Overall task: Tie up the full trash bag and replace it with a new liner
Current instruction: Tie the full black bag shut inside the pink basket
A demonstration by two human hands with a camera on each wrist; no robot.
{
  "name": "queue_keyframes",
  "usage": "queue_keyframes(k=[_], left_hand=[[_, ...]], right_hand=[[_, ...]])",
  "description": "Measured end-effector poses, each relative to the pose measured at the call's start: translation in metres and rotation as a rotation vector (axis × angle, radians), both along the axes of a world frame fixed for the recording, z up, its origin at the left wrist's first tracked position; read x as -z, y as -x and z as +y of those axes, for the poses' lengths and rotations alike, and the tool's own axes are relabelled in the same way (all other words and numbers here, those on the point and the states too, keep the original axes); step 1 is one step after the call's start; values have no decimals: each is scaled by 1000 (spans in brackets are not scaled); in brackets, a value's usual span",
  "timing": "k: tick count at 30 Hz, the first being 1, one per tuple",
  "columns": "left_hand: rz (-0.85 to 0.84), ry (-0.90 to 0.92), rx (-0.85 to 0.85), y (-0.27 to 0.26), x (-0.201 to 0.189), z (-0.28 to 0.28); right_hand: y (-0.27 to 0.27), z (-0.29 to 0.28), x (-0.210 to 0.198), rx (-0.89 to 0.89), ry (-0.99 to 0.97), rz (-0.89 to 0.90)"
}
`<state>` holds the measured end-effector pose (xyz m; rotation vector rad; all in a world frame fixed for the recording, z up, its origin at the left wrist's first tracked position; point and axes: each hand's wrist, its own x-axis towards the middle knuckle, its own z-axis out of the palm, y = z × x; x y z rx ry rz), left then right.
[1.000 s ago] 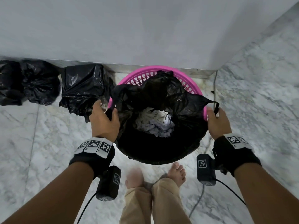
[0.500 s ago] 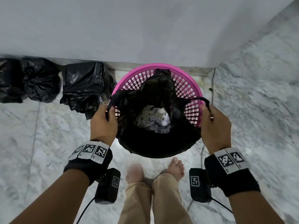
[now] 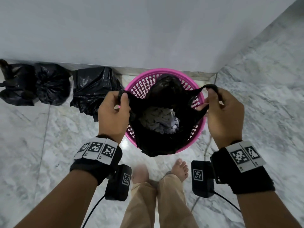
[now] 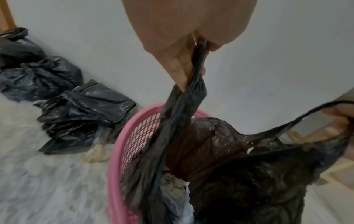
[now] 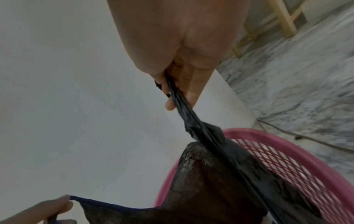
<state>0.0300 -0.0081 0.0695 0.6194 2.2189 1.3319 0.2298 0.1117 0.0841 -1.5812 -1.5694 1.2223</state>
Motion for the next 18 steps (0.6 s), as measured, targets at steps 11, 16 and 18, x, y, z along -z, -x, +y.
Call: queue_keyframes(k=[11, 16, 18], left_hand=[[18, 161, 155, 0, 8, 6], [-137, 92, 358, -6, 5, 9], [-140, 78, 429, -8, 2, 11]], right_hand=[[-3, 2, 9, -92, -12, -15], [4, 0, 14, -205, -10, 73], [8, 0, 16, -252, 33, 119]])
